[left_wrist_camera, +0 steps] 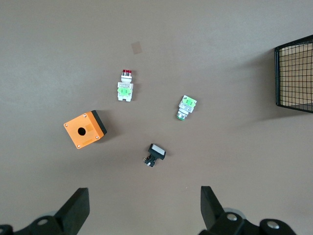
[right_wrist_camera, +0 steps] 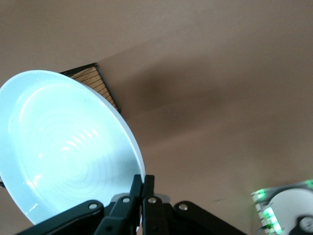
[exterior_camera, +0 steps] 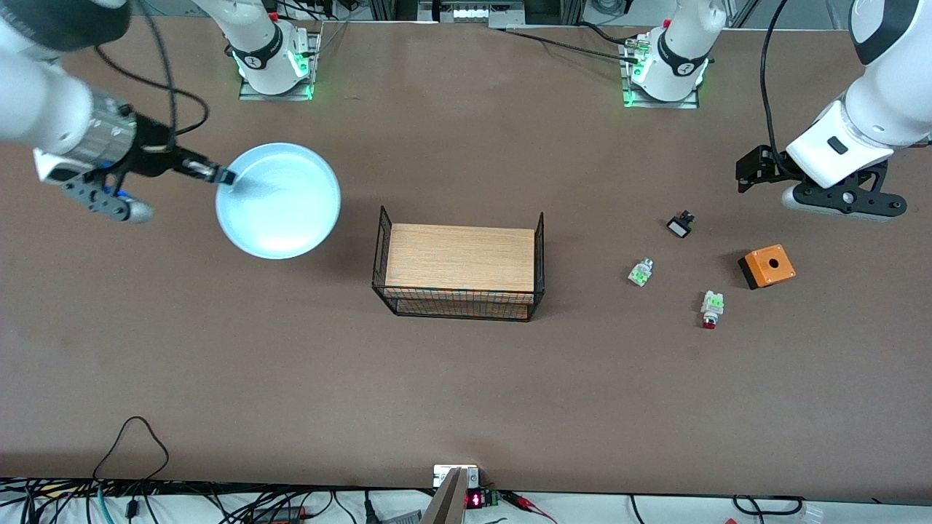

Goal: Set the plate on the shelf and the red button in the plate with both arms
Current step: 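Lift the blue plate with the right gripper and carry it over the basket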

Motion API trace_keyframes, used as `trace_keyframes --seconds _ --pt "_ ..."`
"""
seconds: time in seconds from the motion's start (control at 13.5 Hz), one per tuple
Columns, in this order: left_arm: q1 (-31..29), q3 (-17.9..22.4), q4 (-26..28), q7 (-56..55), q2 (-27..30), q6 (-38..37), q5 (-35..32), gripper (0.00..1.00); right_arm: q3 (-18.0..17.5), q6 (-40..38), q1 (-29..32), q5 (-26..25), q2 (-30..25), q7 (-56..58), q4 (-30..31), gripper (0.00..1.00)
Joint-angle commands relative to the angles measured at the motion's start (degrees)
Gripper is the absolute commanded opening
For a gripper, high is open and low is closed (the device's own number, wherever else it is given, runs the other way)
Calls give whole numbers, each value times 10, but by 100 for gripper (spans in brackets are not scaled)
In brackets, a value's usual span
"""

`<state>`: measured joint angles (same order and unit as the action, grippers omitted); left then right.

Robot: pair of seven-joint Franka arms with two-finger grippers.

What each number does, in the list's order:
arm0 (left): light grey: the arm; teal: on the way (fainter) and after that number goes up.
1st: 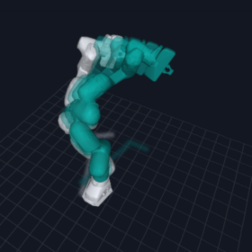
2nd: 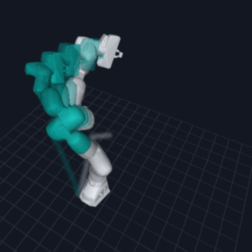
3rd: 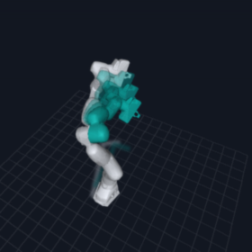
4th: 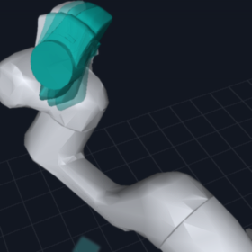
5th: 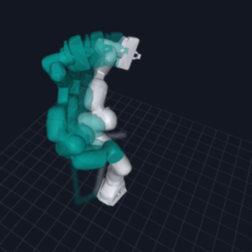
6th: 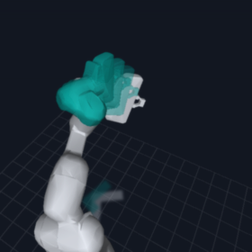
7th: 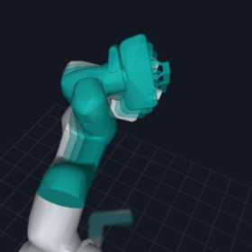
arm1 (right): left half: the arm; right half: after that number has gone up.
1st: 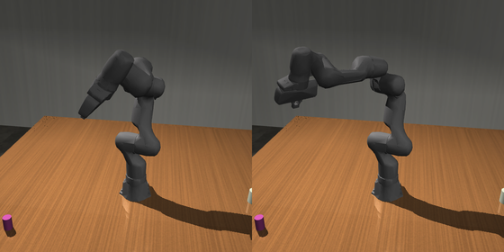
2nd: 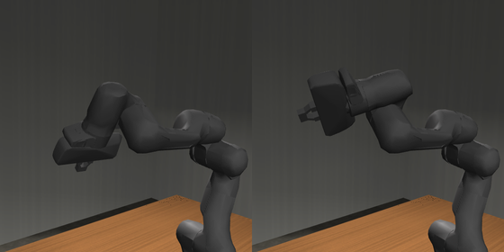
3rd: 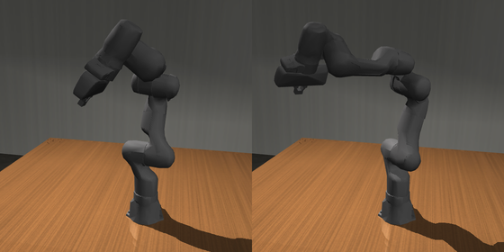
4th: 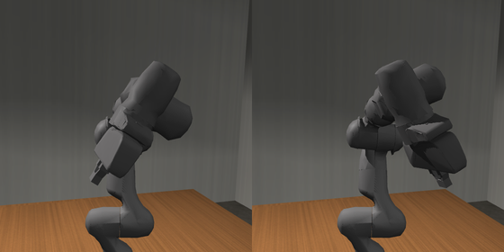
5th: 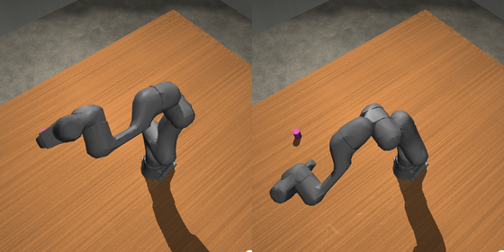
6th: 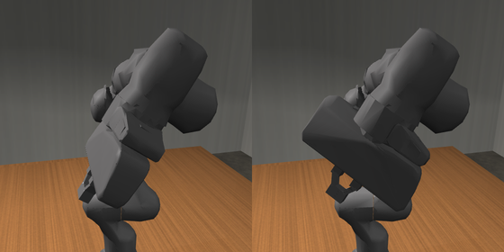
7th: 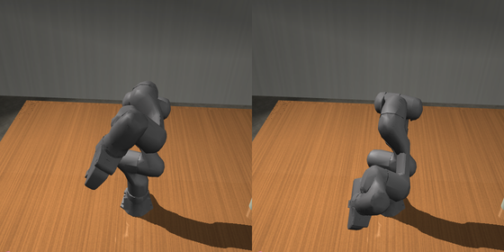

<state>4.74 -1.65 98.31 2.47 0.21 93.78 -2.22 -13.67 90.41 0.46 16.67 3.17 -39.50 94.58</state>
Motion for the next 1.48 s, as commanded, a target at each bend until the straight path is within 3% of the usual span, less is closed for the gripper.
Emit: trace_keyframes --seconds 0.0,0.44,0.81,1.41 --pt "-1 -3 -14 -8 -1 -14 -13 100 -63 22 -11 6 7 -141 -11 0" --pt "-1 -3 -14 -8 0 -14 -13 100 -63 145 -130 -7 59 -354 -11 0" --pt "0 -11 -14 -10 1 -18 -13 100 -61 234 -204 -65 128 -443 -8 0" --pt "-1 -12 -14 -14 1 -25 -13 100 -54 318 -224 -87 179 -458 7 0"
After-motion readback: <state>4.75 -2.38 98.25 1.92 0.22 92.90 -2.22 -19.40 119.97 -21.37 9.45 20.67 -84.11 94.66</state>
